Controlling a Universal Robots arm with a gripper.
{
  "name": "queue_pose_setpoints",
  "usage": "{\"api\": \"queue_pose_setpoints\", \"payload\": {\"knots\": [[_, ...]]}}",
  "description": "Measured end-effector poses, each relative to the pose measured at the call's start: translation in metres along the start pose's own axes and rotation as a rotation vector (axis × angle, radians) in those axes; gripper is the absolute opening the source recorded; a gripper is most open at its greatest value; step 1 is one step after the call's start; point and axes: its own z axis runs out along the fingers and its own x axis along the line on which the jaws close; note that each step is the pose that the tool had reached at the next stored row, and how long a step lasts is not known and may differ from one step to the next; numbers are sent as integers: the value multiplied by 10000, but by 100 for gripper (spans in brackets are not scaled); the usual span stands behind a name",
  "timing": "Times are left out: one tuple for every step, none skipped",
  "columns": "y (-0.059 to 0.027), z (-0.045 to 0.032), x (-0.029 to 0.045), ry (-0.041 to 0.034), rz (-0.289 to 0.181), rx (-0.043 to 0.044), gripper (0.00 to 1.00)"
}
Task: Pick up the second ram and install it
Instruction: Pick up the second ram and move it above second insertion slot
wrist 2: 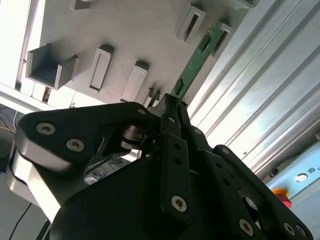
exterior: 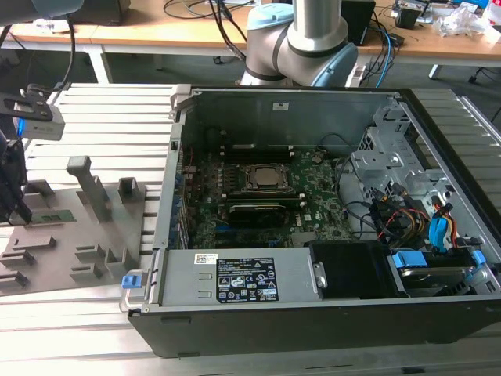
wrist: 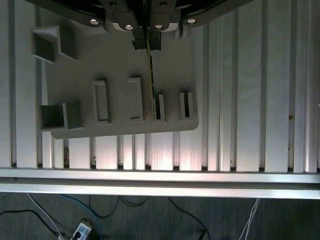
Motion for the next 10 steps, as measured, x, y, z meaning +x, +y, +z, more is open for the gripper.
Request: {"api": "queue_pose_setpoints", "payload": {"knots": [[0, -9, 0, 1, 0, -1, 14], [1, -30, -1, 0, 0, -1, 14], [2, -43, -1, 0, 0, -1, 14], [2, -53, -1, 1, 0, -1, 14], [3, -77, -2, 0, 0, -1, 14], [4, -92, -2, 0, 0, -2, 14], [5, -107, -3, 0, 0, -2, 14], [5, -125, -3, 1, 0, -3, 14], [6, -143, -3, 0, 0, -3, 14], [7, -162, -4, 0, 0, -4, 14]]}}
